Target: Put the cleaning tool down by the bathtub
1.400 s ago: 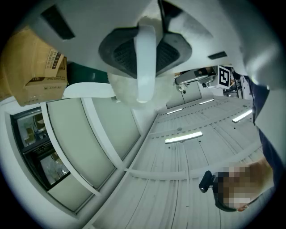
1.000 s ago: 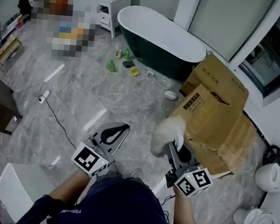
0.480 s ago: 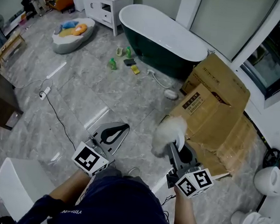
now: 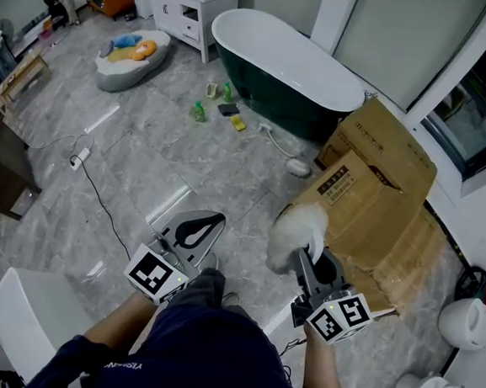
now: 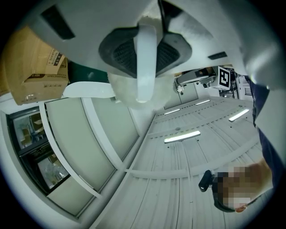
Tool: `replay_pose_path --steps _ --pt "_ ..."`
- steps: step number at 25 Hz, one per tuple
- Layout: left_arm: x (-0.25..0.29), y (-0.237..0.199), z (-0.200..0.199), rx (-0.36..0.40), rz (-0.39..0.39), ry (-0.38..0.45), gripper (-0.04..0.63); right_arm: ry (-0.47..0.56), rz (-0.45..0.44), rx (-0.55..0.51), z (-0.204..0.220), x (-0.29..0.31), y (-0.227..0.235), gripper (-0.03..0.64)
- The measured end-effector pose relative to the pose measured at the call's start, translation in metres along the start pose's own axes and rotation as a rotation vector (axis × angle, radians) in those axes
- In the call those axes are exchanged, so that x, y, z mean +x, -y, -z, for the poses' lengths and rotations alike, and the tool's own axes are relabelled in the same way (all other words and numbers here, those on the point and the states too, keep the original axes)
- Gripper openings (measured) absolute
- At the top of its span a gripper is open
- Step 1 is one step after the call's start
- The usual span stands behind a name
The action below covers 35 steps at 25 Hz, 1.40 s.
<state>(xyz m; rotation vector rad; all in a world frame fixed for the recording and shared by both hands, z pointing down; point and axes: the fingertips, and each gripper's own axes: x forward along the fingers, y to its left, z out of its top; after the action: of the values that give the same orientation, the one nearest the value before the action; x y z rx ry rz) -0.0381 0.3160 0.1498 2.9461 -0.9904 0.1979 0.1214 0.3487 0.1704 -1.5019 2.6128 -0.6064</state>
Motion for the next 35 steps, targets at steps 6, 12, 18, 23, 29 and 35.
replay_pose_path --steps 6,12,18,23,29,35 --pt "0.020 -0.020 0.000 -0.008 -0.007 0.002 0.032 -0.012 0.003 -0.002 -0.006 0.019 0.018 0.089" --pt "0.052 -0.047 0.007 -0.017 0.004 -0.003 0.032 -0.015 0.023 0.010 -0.011 0.049 0.048 0.089" --pt "0.080 -0.089 0.012 -0.029 0.008 -0.016 0.032 -0.031 0.035 0.018 -0.014 0.092 0.069 0.088" --pt "0.101 -0.129 0.018 -0.040 0.013 -0.033 0.032 -0.042 0.029 0.020 -0.022 0.139 0.082 0.087" --pt "0.124 -0.182 0.023 -0.054 0.021 -0.048 0.032 -0.056 0.037 0.021 -0.034 0.195 0.098 0.089" --pt "0.147 -0.238 0.016 -0.061 0.036 -0.031 0.032 -0.064 0.047 0.018 -0.050 0.252 0.106 0.087"
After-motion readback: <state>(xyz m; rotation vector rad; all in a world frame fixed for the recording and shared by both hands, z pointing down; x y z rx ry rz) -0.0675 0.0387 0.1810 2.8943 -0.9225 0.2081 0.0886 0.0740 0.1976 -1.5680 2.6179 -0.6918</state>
